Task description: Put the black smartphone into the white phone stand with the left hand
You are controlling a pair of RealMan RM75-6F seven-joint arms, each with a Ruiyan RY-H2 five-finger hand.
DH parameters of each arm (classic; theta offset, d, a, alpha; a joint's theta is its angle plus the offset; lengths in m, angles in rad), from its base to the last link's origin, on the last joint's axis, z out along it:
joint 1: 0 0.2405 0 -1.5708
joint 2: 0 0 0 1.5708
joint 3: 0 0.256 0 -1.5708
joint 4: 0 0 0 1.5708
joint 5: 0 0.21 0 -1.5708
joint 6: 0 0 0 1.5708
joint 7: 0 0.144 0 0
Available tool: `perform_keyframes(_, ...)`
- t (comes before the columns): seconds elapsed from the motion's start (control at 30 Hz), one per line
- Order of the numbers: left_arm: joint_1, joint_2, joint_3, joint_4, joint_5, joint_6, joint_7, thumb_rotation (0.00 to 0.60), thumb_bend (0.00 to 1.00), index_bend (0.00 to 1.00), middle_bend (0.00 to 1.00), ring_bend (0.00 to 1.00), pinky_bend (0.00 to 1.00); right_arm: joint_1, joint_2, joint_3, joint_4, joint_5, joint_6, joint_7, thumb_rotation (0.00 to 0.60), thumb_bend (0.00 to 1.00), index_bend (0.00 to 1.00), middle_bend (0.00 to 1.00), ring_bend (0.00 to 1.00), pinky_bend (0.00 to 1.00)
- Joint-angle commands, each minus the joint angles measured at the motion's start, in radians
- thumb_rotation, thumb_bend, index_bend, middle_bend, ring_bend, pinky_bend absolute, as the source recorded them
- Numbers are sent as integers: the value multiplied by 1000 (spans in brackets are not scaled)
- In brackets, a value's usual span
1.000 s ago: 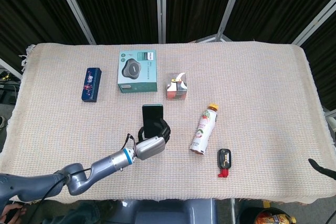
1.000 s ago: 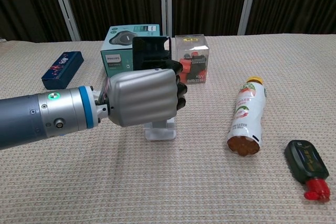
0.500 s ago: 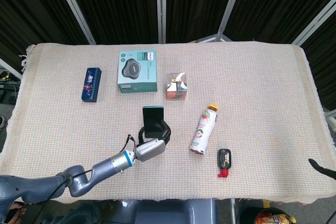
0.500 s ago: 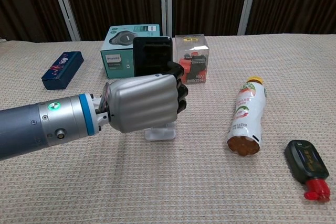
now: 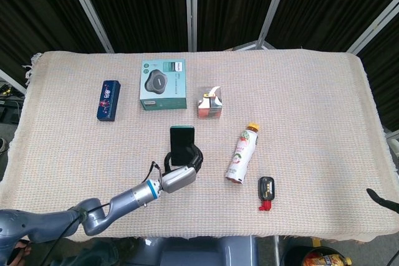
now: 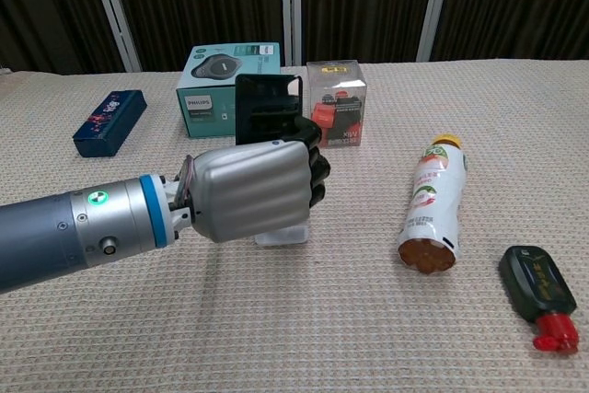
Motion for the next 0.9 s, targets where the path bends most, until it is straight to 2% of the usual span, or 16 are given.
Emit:
perform_keyframes(0.03,-1,-3,3,4,3,2,-4,600,0,373,256,387,311,0,0,0,0,0,0,0,600,0,0,0,0,0)
perform_keyframes(0.2,-1,-6,7,9,6,7,-7,600,0,288,196,366,299,0,0,0,0,0,0,-1,600,0,0,0,0,0)
perform_keyframes(0.6,10,20,4,-22,10,36,-3,600,0,251,135,305,276,-2,0,-3,-2,-7,2,-3,600,0,0,0,0,0)
perform_keyframes(0.77,19,48,-12,-64,12,81,-34,600,0,194,29,216,251,-1,0,-4,-2,-7,1,-3,600,0,0,0,0,0)
perform_keyframes(0.9,32,76,-33,-104,10,136,-77,600,0,155,0,161,228,-1,-1,-5,-2,-9,0,-4,600,0,0,0,0,0)
